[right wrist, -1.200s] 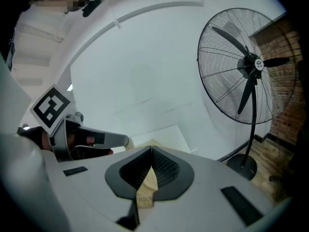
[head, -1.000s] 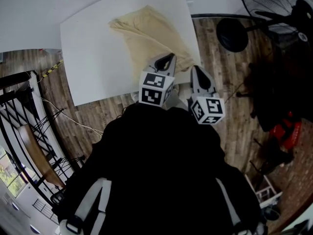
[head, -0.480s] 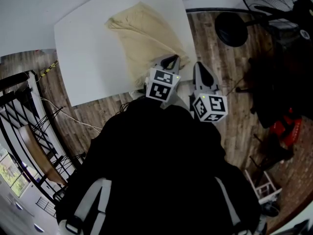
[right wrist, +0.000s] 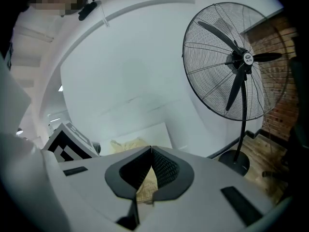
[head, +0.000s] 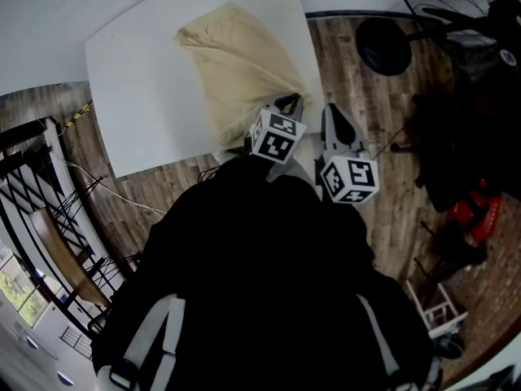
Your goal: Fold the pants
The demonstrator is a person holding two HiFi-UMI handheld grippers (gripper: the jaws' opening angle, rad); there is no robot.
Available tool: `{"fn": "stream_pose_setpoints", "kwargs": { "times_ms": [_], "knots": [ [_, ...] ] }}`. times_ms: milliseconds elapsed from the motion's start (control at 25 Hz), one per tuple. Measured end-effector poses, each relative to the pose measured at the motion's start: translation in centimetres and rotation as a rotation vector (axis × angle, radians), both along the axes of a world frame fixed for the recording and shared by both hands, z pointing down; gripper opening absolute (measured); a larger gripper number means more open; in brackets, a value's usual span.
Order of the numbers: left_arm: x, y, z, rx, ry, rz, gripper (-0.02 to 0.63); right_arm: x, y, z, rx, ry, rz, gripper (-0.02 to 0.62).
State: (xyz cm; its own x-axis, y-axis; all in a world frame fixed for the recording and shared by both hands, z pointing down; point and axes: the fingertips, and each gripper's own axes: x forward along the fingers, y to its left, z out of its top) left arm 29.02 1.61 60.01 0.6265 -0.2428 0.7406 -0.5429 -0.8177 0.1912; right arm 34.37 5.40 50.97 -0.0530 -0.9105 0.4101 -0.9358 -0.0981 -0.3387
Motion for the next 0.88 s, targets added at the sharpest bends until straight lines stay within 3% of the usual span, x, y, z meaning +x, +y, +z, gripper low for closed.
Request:
{"fn": "stream_pose_setpoints", "kwargs": {
  "times_ms": [880],
  "knots": [
    [2.4,1.9,5.8,-0.052,-0.099,0.067,0.011,1.1,1.0,0.3,-0.008,0.003,0.024,0.005]
  ]
}}
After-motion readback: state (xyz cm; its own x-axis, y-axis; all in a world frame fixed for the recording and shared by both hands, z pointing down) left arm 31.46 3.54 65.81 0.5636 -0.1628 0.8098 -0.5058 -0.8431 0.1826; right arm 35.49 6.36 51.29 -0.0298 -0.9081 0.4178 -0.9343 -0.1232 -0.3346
